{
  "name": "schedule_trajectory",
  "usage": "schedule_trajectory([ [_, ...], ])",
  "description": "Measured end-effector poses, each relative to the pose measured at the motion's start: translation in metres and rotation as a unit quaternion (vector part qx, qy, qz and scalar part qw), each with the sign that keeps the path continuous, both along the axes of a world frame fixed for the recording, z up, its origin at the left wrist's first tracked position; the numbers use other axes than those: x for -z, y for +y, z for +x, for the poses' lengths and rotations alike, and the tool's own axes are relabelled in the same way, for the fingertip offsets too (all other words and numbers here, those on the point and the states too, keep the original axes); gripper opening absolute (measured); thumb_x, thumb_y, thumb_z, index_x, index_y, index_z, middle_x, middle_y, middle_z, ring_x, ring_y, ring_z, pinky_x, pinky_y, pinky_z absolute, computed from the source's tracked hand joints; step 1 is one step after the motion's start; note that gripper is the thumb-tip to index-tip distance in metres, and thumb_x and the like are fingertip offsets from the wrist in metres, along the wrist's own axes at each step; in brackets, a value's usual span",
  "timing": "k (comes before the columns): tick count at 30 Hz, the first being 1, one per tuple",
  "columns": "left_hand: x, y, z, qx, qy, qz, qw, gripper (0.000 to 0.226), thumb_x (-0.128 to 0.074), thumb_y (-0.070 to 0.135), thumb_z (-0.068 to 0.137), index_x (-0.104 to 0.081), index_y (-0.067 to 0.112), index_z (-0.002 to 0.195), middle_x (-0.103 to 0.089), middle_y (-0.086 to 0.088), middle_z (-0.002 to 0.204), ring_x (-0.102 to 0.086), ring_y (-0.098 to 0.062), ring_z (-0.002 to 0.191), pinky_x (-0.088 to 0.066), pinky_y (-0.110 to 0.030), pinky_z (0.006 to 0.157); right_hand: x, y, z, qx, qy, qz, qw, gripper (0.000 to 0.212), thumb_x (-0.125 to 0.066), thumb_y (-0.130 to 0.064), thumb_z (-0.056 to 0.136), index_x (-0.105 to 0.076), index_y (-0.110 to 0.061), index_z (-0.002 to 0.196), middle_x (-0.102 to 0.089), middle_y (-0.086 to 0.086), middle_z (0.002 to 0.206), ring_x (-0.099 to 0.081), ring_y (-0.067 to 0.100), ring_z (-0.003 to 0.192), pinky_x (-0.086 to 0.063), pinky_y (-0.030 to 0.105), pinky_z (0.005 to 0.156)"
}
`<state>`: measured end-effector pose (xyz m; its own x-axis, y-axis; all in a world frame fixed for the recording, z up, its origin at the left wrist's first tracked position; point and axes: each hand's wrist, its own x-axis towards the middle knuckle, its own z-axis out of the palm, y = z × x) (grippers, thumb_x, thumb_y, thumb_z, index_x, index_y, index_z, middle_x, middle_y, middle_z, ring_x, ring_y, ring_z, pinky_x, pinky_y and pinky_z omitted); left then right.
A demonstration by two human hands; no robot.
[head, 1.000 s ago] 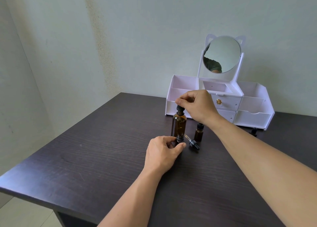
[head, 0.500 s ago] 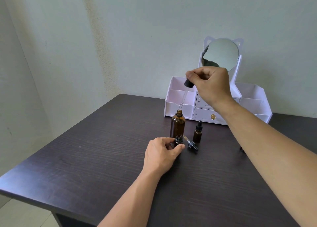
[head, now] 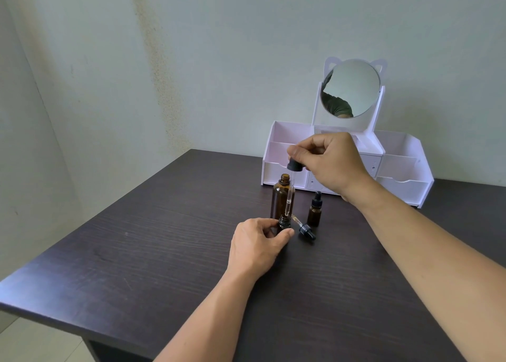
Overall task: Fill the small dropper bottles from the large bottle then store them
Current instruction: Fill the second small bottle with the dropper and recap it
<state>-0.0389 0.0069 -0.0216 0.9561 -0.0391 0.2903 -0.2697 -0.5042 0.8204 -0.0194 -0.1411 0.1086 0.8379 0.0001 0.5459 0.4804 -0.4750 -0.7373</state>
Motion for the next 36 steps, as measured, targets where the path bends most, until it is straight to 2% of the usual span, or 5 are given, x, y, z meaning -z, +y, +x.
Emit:
schedule_trajectory([
  [10, 0.001, -0.001, 0.002, 0.0, -0.004, 0.005, 1.0, 0.029, -0.07, 0.05, 0.081, -0.075, 0.031, 0.101, -0.059, 0.009, 0.063, -0.052, -0.004, 0.056, -0.048, -0.023, 0.06, 0.017, 0.005, -0.001, 0.034, -0.012, -0.023, 0.999, 0.01, -0.076, -0.02, 0.08, -0.075, -0.013, 0.074, -0.071, -0.003, 0.067, -0.061, 0.0, 0.055, -0.048, 0.014, 0.057],
  [19, 0.001, 0.0, 0.001, 0.007, 0.003, 0.005, 1.0, 0.03, -0.07, 0.05, 0.081, -0.074, 0.031, 0.104, -0.062, 0.008, 0.066, -0.057, -0.006, 0.061, -0.055, -0.028, 0.066, 0.019, 0.003, -0.002, 0.04, -0.025, -0.013, 0.999, 0.011, -0.076, -0.02, 0.08, -0.075, -0.01, 0.076, -0.074, 0.004, 0.072, -0.07, 0.02, 0.068, -0.057, 0.029, 0.064],
  [25, 0.002, -0.001, 0.001, 0.006, 0.004, -0.004, 1.0, 0.022, -0.071, 0.05, 0.08, -0.075, 0.033, 0.093, -0.064, 0.005, 0.066, -0.057, -0.007, 0.06, -0.056, -0.033, 0.068, 0.01, -0.002, -0.003, 0.011, -0.023, 0.006, 1.0, 0.01, -0.073, -0.021, 0.083, -0.074, -0.017, 0.074, -0.074, -0.003, 0.071, -0.069, 0.006, 0.064, -0.054, 0.024, 0.069],
  [31, 0.003, -0.001, 0.002, -0.002, 0.006, -0.009, 1.0, 0.02, -0.072, 0.052, 0.078, -0.074, 0.032, 0.083, -0.061, 0.006, 0.063, -0.052, -0.005, 0.056, -0.05, -0.031, 0.063, -0.016, -0.008, 0.0, 0.049, -0.103, 0.079, 0.99, 0.012, -0.072, -0.018, 0.084, -0.071, -0.021, 0.072, -0.071, -0.011, 0.066, -0.065, -0.001, 0.056, -0.049, 0.015, 0.063],
  [36, 0.003, -0.001, 0.002, 0.001, 0.007, -0.011, 1.0, 0.016, -0.072, 0.051, 0.078, -0.072, 0.035, 0.081, -0.059, 0.008, 0.062, -0.051, -0.003, 0.056, -0.05, -0.029, 0.062, -0.026, -0.003, 0.006, 0.073, -0.15, 0.086, 0.982, 0.013, -0.07, -0.014, 0.086, -0.072, -0.002, 0.085, -0.071, 0.001, 0.073, -0.065, -0.006, 0.057, -0.047, 0.007, 0.061],
])
